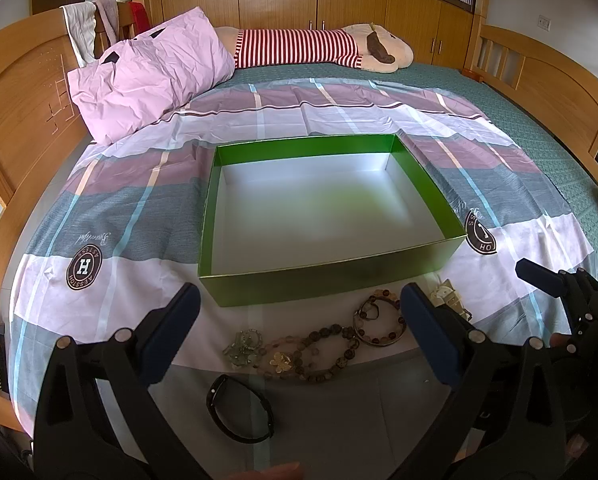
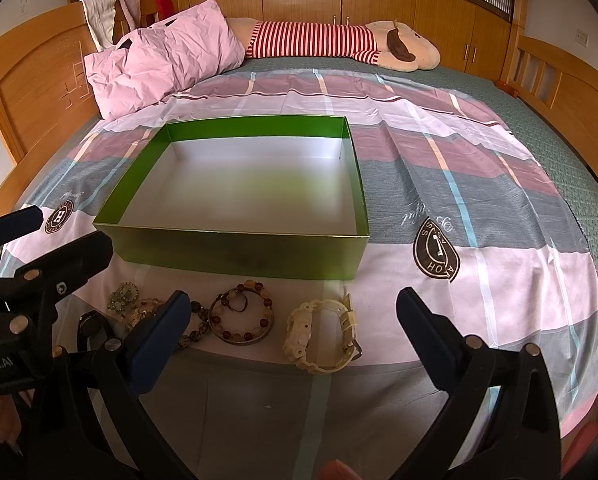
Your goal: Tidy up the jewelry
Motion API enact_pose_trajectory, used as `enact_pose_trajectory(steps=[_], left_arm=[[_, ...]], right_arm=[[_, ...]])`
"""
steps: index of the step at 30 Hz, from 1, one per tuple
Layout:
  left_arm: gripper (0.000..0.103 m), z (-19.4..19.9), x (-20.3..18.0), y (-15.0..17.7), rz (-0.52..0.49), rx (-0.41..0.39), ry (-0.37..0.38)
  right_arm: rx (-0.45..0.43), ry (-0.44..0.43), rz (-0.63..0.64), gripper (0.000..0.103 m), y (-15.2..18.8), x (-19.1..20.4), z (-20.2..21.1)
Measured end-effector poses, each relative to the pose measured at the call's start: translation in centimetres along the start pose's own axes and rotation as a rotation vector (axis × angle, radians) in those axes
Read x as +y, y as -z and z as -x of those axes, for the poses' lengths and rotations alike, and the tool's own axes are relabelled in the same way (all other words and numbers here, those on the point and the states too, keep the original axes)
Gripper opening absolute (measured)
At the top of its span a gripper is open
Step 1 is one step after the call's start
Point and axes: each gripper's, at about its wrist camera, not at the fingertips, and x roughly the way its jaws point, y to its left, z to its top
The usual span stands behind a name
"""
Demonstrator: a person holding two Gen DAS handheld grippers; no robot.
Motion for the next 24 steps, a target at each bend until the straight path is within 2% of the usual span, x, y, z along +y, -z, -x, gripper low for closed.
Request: enact_pose_trajectory(steps=[18, 21, 24], left_arm=[[0.101, -0.1, 0.2, -0.2, -0.001, 0.003, -0.017], [0.101, -0.4, 2.4, -0.7, 0.063, 0.024, -0.122], [0.101, -1.6, 6.1, -0.8, 0.182, 0.094, -0.096]], right_arm=[[0.0, 0.004, 0.004, 0.102, 0.1, 0.2, 0.5], [-0.031, 0.068, -0.024, 0.102, -0.7, -0.6, 0.9], [-0.049, 0.091, -0.1, 0.102, -1.3, -2.7, 1.5]])
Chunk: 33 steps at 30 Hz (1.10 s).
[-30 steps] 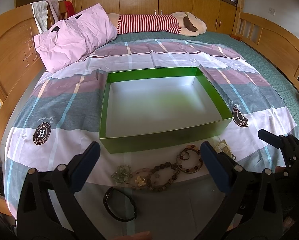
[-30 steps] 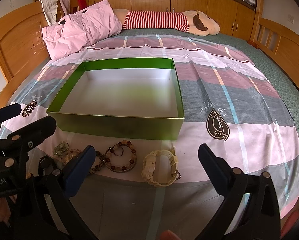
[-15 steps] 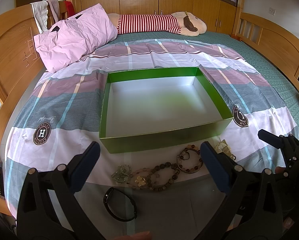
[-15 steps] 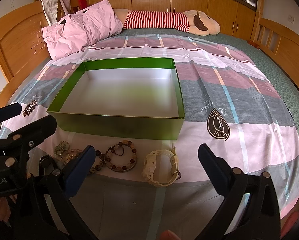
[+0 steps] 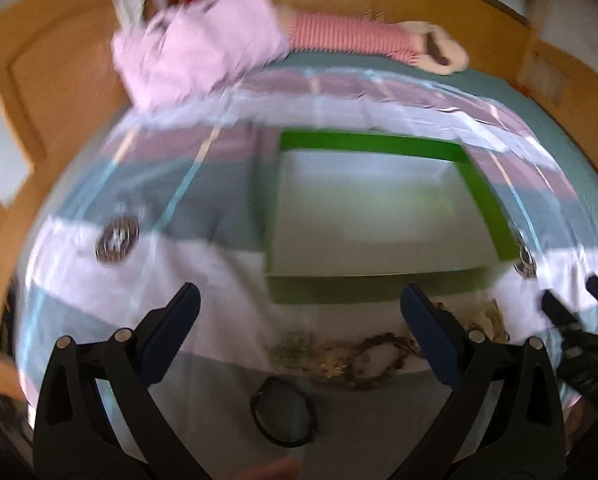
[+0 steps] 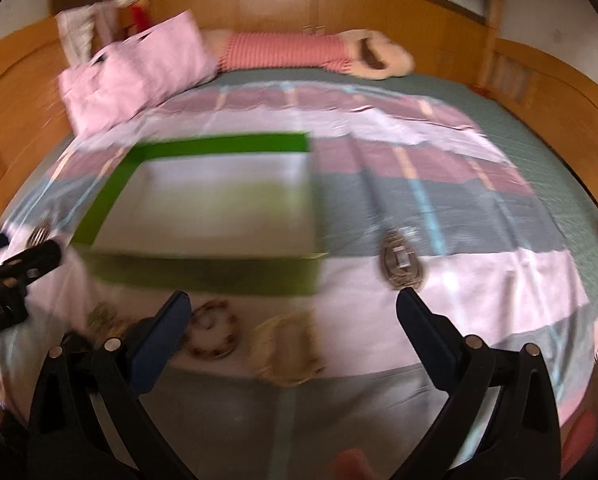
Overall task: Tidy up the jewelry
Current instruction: 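Lower the left tool to the black band watch while the right tool lowers to the white watch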
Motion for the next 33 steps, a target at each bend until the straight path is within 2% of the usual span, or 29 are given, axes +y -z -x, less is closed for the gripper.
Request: enact_pose_trajectory(steps=[3, 4, 6, 8, 11, 14, 16, 17, 21, 22, 23, 25, 27, 30, 33], left_arm=[[0.101, -1.2, 1.8, -0.1, 0.054, 0.075, 0.02], [0.098, -1.5, 2.1, 0.0, 0.062, 0.094, 0.027], [0.089, -2.2, 2.2, 0.4, 0.065, 0.126, 0.052], [0.075, -2.8, 1.8, 0.8, 0.043, 0.158, 0.064], [0.067, -3.8, 1.0, 1.3, 0.04, 0.215, 0.112], [0.067, -4.6, 1.6, 1.5, 0.079, 0.26, 0.145], [0.07, -4.8, 1.9, 1.5, 0.083, 0.279, 0.139], [0.077, -4.9, 2.0, 1.5, 0.076, 0.29, 0.138], [0.078, -5.0, 2.7, 2.0, 0.028, 0.325, 0.141], [0.078, -5.0, 2.9, 2.2, 0.013, 0.332, 0.137], [0.078, -4.9, 3.0, 2.5, -0.003, 0.341, 0.136], [0.078, -5.1, 3.4, 2.8, -0.02, 0.358, 0.146], [0.078, -5.2, 4.0, 3.2, -0.029, 0.383, 0.173], [0.078, -5.3, 4.5, 3.7, -0.054, 0.395, 0.162], [0.067, -6.0, 4.9, 4.6, -0.064, 0.432, 0.165]], right_arm=[[0.042, -0.054, -0.046, 0.102, -0.5, -1.9, -0.6], [0.07, -0.08, -0.048, 0.102, -0.4, -2.0, -1.1], [0.114, -0.091, -0.054, 0.091, -0.1, -2.0, -2.0], [0.195, -0.077, -0.059, 0.068, 0.3, -2.0, -3.6], [0.307, -0.071, -0.106, 0.048, 1.0, -3.0, -6.0], [0.362, -0.021, -0.12, 0.046, 1.5, -3.8, -7.3], [0.387, -0.032, -0.107, 0.046, 1.8, -3.6, -7.8], [0.402, -0.037, -0.098, 0.047, 1.9, -3.4, -8.1], [0.446, -0.021, -0.073, 0.047, 2.7, -2.7, -9.2], [0.446, -0.03, -0.073, 0.042, 2.8, -2.6, -9.3], [0.443, -0.047, -0.076, 0.024, 2.9, -2.5, -9.4], [0.435, -0.064, -0.085, 0.009, 3.0, -2.2, -9.4], [0.417, -0.076, -0.111, 0.009, 2.9, -2.6, -9.2], [0.41, -0.079, -0.124, 0.009, 2.7, -3.1, -9.1], [0.407, -0.072, -0.116, 0.009, 2.9, -3.2, -9.1]])
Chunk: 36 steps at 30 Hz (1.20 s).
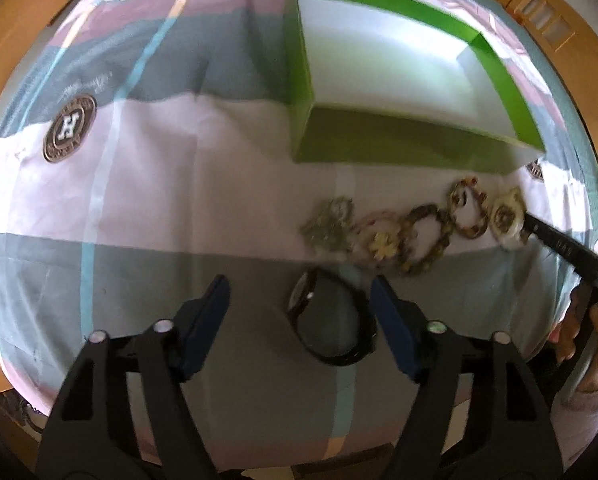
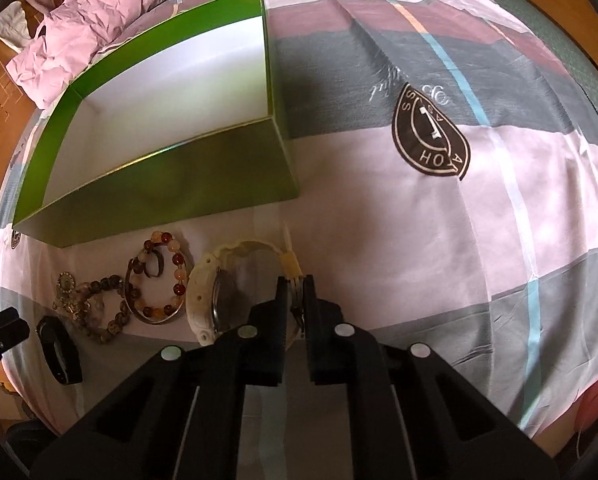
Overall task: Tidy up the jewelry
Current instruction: 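Lower the left tool to the black band watch while the right tool lowers to the white watch, then close the left tool on the black watch while the right tool grasps the white watch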
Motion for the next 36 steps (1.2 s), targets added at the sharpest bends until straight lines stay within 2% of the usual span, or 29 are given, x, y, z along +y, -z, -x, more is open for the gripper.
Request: enact_pose_trajectory(steps=[2, 6, 7, 8, 9, 11, 12, 13, 16, 24, 25, 27, 29, 36], left_arm=[[0.056, -1.0, 0.4, 0.3, 0.003, 0.031, -0.003], [0.053, -2.6, 0.6, 0.9, -0.008, 0.073, -0.023], [0.051, -2.9, 0.5, 1.0, -0.013, 0.076, -0.028], [0.043, -3.2, 0.4, 1.2, -0.016, 0.078, -0.031], [0.038, -3.3, 0.2, 1.3, -0.021, 0.077, -0.036], [0.022, -3.4, -0.2, 1.4, -0.038, 0.064, -0.037], [0.02, -3.3, -0.5, 1.5, -0.043, 0.057, -0.028], [0.019, -3.3, -0.8, 1.5, -0.045, 0.049, -0.022], [0.019, -3.3, -1.3, 1.5, -0.043, 0.039, -0.009], [0.026, -4.5, -4.0, 1.6, -0.079, 0.031, -0.049], [0.025, -4.7, -4.6, 1.3, -0.075, 0.029, -0.05], [0.012, -4.5, -4.5, 1.4, -0.069, 0.018, -0.05], [0.01, -3.8, -4.1, 1.4, -0.055, 0.019, -0.02], [0.01, -0.6, -2.9, 0.3, -0.005, -0.069, 0.032]], right_arm=[[0.003, -0.001, -0.003, 0.009, -0.1, 0.1, -0.1], [0.015, 0.008, -0.002, 0.01, -0.5, 0.6, -0.3], [0.016, 0.009, 0.0, 0.014, -0.5, 0.7, -0.4], [0.017, 0.013, 0.003, 0.019, -0.5, 0.8, -0.4], [0.016, 0.021, 0.008, 0.02, -0.6, 1.0, -0.5], [0.017, 0.031, 0.016, 0.021, -0.6, 1.2, -0.6], [0.018, 0.031, 0.017, 0.021, -0.6, 1.4, -0.6], [0.02, 0.033, 0.018, 0.022, -0.5, 1.4, -0.7], [0.025, 0.047, 0.017, 0.034, -0.1, 1.5, -1.0], [0.011, 0.063, 0.06, 0.034, 0.5, 2.7, -1.7], [0.008, 0.06, 0.062, 0.032, 0.6, 2.7, -1.8], [-0.001, 0.048, 0.067, 0.019, 1.0, 3.1, -1.7], [-0.017, 0.031, 0.064, 0.009, 1.1, 3.2, -1.4], [-0.068, -0.017, 0.059, 0.009, 1.5, 4.1, 0.0]])
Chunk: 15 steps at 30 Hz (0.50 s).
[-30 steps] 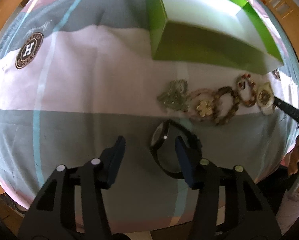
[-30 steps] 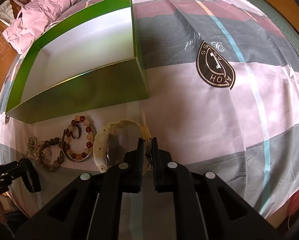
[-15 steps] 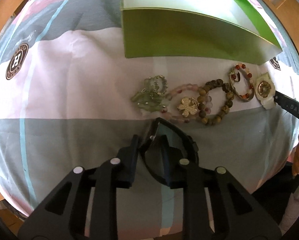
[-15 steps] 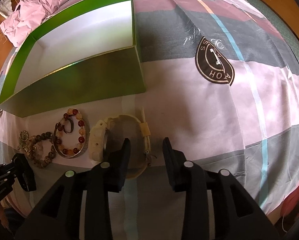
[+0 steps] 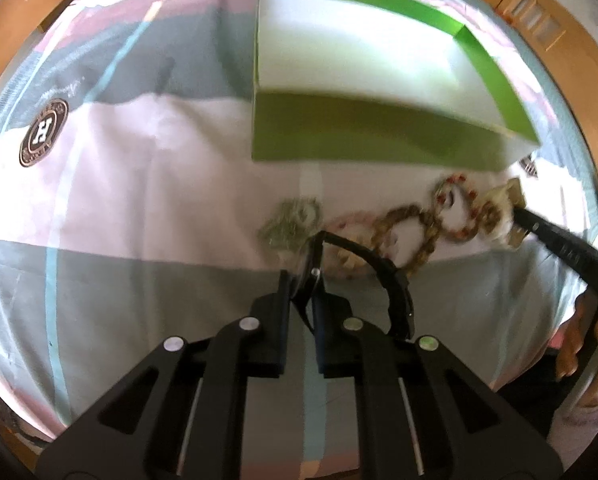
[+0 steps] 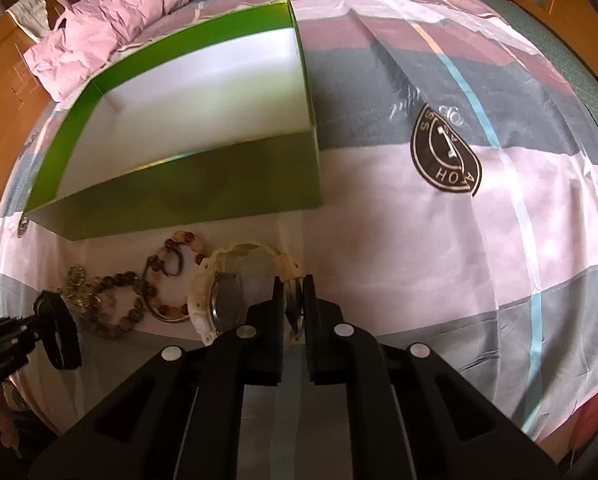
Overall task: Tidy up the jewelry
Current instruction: 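Close the left tool on the black watch while the right tool grasps the white watch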
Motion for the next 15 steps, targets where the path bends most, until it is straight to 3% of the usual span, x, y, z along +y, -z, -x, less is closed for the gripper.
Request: enact_pose_trajectory(steps=[6, 11, 15], left_arm=[[0.011, 0.9, -1.5, -1.0, 0.002, -0.09, -0.048], [0.011, 1.1, -3.1, -1.4, -0.012, -0.137, -0.059], [0.011, 2.7, -2.5, -1.2, -0.026, -0.187, -0.068]], right_arm=[[-0.063, -0.047, -0.006, 0.009, 0.2, 1.2, 1.6], [-0.123, -0.033, 0.044, 0.009, -0.4, 1.0, 3.1], [-0.138, -0.064, 0.058, 0.009, -0.4, 1.2, 3.6]])
